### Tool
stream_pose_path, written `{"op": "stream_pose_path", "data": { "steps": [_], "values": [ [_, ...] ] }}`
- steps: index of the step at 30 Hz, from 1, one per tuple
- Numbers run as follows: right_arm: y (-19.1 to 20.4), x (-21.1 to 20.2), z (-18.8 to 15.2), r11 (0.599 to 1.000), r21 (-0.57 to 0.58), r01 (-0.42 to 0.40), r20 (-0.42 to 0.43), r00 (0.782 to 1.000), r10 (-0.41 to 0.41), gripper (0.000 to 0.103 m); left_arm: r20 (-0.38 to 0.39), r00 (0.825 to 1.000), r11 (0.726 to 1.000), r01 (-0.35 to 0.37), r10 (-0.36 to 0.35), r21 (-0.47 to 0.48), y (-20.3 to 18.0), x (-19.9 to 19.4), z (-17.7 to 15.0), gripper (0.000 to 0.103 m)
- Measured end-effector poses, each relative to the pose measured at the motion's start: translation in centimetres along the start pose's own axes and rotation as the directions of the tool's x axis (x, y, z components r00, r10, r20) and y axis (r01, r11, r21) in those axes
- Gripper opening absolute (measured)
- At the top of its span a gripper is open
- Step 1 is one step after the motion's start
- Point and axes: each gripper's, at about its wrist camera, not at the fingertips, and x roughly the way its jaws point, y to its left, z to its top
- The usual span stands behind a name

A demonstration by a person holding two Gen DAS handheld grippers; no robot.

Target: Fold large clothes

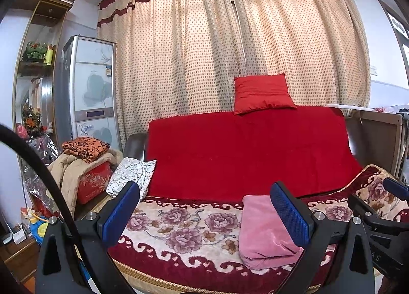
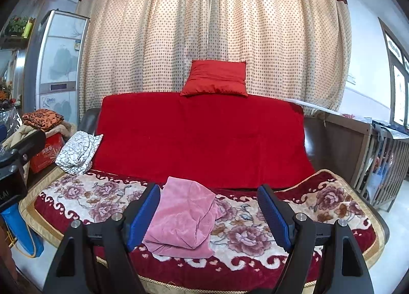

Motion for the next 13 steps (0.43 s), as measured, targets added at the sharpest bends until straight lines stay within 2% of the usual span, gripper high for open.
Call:
{"op": "stream_pose_path", "data": {
  "steps": [5, 13],
  "values": [
    [0.2, 0.5, -0.3, 1.0, -0.011, 0.001, -0.014, 1.0, -0.001, 0.082, -0.012, 1.0, 1.0, 0.012, -0.012, 0.0, -0.3, 0.6, -0.3, 0.102],
    [0.1, 1.6, -0.9, 1.0, -0.023, 0.004, -0.045, 0.999, -0.005, 0.082, -0.036, 0.996, 0.997, 0.08, -0.08, 0.009, -1.7, 1.7, -0.7, 0.102]
  ]
}}
